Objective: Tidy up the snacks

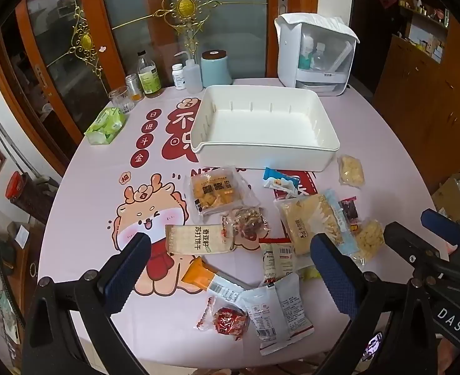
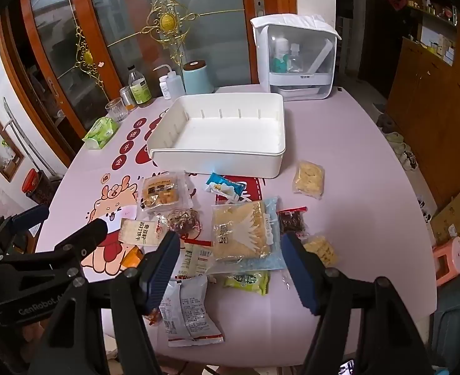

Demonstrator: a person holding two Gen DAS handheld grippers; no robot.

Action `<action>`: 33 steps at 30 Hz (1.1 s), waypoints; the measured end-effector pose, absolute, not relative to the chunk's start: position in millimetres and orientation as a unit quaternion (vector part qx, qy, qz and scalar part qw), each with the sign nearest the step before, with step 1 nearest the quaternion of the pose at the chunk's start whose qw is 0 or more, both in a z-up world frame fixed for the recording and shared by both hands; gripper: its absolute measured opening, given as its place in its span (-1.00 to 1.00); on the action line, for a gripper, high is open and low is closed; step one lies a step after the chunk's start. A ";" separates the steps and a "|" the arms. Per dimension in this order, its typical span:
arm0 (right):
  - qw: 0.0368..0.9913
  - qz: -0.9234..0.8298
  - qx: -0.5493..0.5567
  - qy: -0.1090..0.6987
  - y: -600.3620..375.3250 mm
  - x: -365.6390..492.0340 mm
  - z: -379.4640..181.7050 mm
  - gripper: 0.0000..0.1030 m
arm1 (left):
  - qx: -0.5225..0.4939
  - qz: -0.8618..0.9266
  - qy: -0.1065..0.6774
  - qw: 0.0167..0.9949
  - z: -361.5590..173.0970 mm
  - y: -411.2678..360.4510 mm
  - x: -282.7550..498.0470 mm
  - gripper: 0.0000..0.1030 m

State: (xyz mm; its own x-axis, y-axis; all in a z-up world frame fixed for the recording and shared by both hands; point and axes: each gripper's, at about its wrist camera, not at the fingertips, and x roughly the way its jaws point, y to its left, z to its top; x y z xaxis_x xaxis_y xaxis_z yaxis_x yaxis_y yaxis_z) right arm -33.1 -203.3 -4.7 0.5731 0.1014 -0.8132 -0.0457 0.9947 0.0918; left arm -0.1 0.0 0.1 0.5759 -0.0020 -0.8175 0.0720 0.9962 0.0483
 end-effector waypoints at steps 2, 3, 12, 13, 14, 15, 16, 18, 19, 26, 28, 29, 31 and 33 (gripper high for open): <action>0.887 0.044 0.033 0.458 -203.4 -33.0 -4.6 0.33 | 0.037 -0.020 0.459 0.888 0.1 -0.6 0.0 0.96; 0.887 0.044 0.034 0.458 -203.3 -32.8 -4.6 0.33 | 0.037 -0.023 0.458 0.888 0.1 -0.3 -0.2 0.96; 0.888 0.043 0.031 0.457 -203.1 -32.3 -4.9 0.33 | 0.025 -0.030 0.456 0.889 4.5 6.2 3.2 0.94; 0.888 0.043 0.032 0.456 -203.3 -32.3 -5.1 0.33 | 0.027 -0.030 0.455 0.890 3.6 5.2 2.8 0.94; 0.889 0.043 0.032 0.456 -201.6 -31.5 -5.9 0.33 | 0.028 -0.030 0.455 0.890 3.8 4.8 2.8 0.94; 0.889 0.042 0.032 0.455 -202.2 -29.6 -4.9 0.33 | 0.029 -0.030 0.455 0.890 3.7 4.1 3.5 0.94; 0.888 0.043 0.033 0.456 -202.5 -29.3 -4.7 0.33 | 0.028 -0.031 0.456 0.889 3.7 4.3 3.7 0.93; 0.888 0.042 0.032 0.456 -202.6 -29.1 -4.5 0.33 | 0.026 -0.034 0.457 0.889 3.1 4.0 4.5 0.93; 0.889 0.041 0.033 0.456 -202.7 -26.4 -6.0 0.32 | 0.026 -0.035 0.457 0.888 3.6 4.5 4.8 0.93; 0.889 0.038 0.034 0.456 -203.5 -28.6 -4.4 0.32 | 0.025 -0.041 0.459 0.887 2.1 5.6 4.9 0.93; 0.888 0.038 0.034 0.456 -203.0 -28.7 -4.4 0.33 | 0.025 -0.041 0.459 0.887 2.4 6.2 5.6 0.93; 0.888 0.038 0.034 0.456 -203.4 -28.7 -4.3 0.32 | 0.026 -0.041 0.458 0.887 2.3 6.1 5.4 0.93; 0.889 0.038 0.034 0.456 -203.3 -27.9 -3.6 0.32 | 0.027 -0.041 0.458 0.888 2.6 6.5 5.7 0.94; 0.889 0.036 0.035 0.455 -200.8 -27.2 -2.5 0.32 | 0.029 -0.041 0.458 0.888 2.2 6.8 5.5 0.94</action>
State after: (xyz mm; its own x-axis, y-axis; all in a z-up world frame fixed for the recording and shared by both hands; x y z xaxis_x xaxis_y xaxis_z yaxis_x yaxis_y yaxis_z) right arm -27.2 -200.8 -2.5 0.5836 0.0952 -0.8064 -0.0317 0.9950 0.0945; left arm 5.5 6.8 2.2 0.5774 -0.0474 -0.8151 0.0998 0.9949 0.0128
